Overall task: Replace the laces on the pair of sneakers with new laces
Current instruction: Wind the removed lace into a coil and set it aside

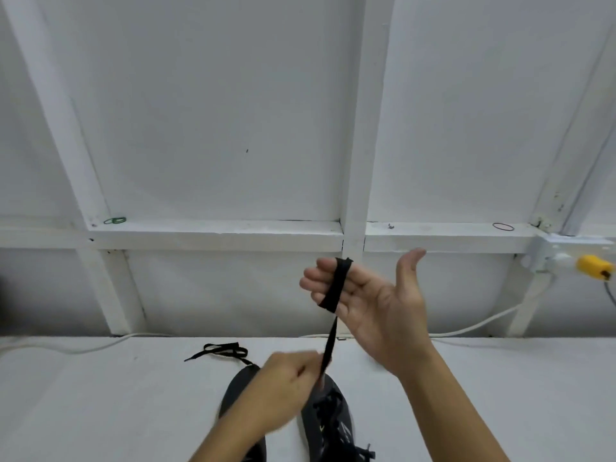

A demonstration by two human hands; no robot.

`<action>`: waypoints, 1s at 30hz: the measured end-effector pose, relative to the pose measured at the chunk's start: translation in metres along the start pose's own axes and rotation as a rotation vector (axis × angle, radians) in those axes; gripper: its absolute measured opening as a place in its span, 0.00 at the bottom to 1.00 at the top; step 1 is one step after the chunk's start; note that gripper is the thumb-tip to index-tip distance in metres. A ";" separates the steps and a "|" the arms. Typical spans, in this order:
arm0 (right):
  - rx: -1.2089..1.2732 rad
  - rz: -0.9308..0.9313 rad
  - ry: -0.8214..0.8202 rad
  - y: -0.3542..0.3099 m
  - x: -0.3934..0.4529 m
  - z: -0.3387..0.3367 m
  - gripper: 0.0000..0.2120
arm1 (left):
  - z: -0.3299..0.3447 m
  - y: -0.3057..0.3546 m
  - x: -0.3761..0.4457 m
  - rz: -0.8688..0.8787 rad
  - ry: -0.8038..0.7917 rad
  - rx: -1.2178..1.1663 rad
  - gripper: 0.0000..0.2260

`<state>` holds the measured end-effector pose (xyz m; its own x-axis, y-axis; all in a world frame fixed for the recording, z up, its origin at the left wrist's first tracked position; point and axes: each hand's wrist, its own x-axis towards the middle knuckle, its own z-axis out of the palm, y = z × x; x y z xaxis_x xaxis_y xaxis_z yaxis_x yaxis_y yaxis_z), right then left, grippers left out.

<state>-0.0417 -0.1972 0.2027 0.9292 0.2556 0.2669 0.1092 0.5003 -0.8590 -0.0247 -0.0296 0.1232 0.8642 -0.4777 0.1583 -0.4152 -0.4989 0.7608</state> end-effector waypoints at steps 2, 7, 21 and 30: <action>-0.210 0.015 0.024 0.001 0.010 -0.013 0.58 | -0.002 0.003 -0.020 0.079 -0.005 0.184 0.23; -0.742 0.221 -0.018 0.027 -0.001 -0.031 0.62 | -0.066 0.035 -0.018 0.139 -0.088 0.150 0.11; -0.299 0.032 0.083 0.026 0.011 -0.025 0.58 | -0.011 0.008 -0.007 0.154 -0.203 0.248 0.13; -0.288 0.325 -0.256 0.054 -0.015 -0.005 0.53 | -0.080 0.021 0.026 0.164 -0.084 -0.077 0.11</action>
<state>-0.0486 -0.1781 0.1505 0.8190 0.5729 0.0333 -0.0448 0.1217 -0.9916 0.0120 0.0052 0.1931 0.7587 -0.6082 0.2333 -0.5223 -0.3540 0.7758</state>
